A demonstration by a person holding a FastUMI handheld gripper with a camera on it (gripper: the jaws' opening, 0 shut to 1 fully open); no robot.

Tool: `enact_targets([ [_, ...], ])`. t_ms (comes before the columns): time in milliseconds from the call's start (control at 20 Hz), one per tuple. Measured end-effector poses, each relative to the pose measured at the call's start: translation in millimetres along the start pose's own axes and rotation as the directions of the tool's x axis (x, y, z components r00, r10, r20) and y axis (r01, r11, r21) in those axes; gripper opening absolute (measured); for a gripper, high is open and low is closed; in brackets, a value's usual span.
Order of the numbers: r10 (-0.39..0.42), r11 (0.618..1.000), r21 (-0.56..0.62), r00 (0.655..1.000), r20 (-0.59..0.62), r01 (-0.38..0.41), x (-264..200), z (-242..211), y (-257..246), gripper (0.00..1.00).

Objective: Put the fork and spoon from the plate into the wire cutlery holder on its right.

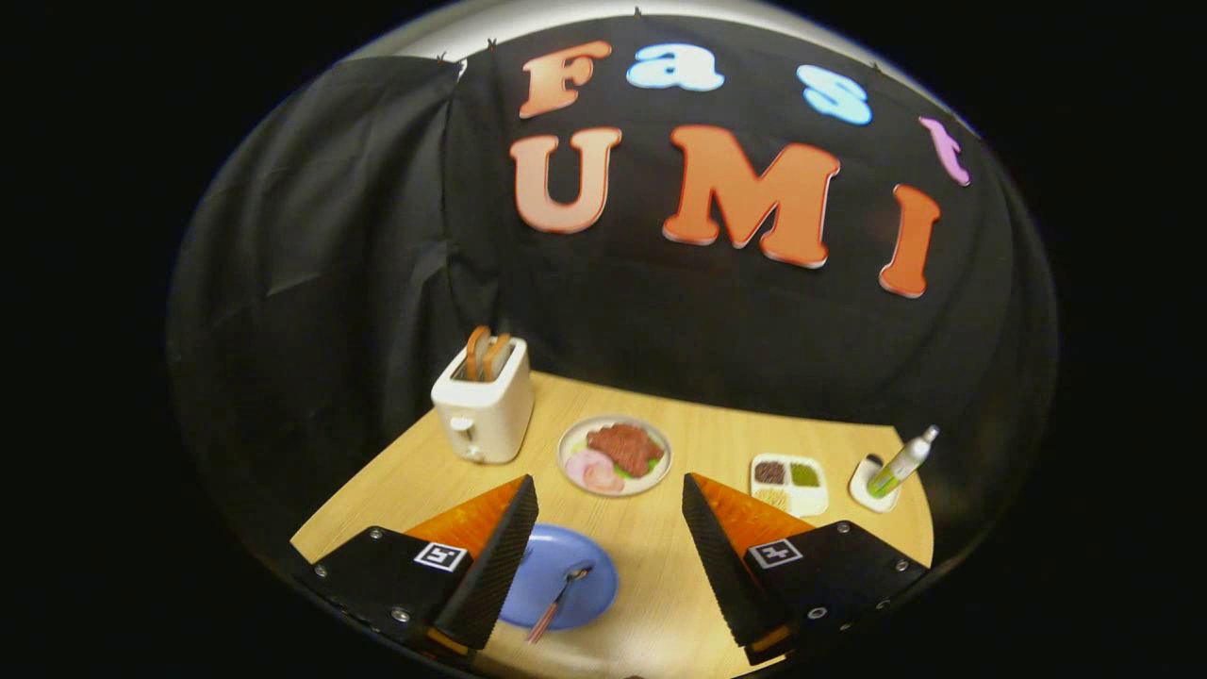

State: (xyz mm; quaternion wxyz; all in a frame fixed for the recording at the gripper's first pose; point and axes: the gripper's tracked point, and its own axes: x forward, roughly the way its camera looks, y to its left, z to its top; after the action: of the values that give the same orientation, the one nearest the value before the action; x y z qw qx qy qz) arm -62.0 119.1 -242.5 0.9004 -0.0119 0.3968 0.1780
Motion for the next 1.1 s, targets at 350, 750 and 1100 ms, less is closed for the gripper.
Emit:
enact_targets([
  [350,0.038,0.998,0.065,0.928,-0.371,-0.014,32,-107,30,0.90],
  [750,0.020,0.996,0.080,0.783,-0.621,0.038,33,-187,52,0.70],
  [1100,-0.007,0.984,0.119,0.699,-0.715,0.131,37,-215,56,0.46],
])
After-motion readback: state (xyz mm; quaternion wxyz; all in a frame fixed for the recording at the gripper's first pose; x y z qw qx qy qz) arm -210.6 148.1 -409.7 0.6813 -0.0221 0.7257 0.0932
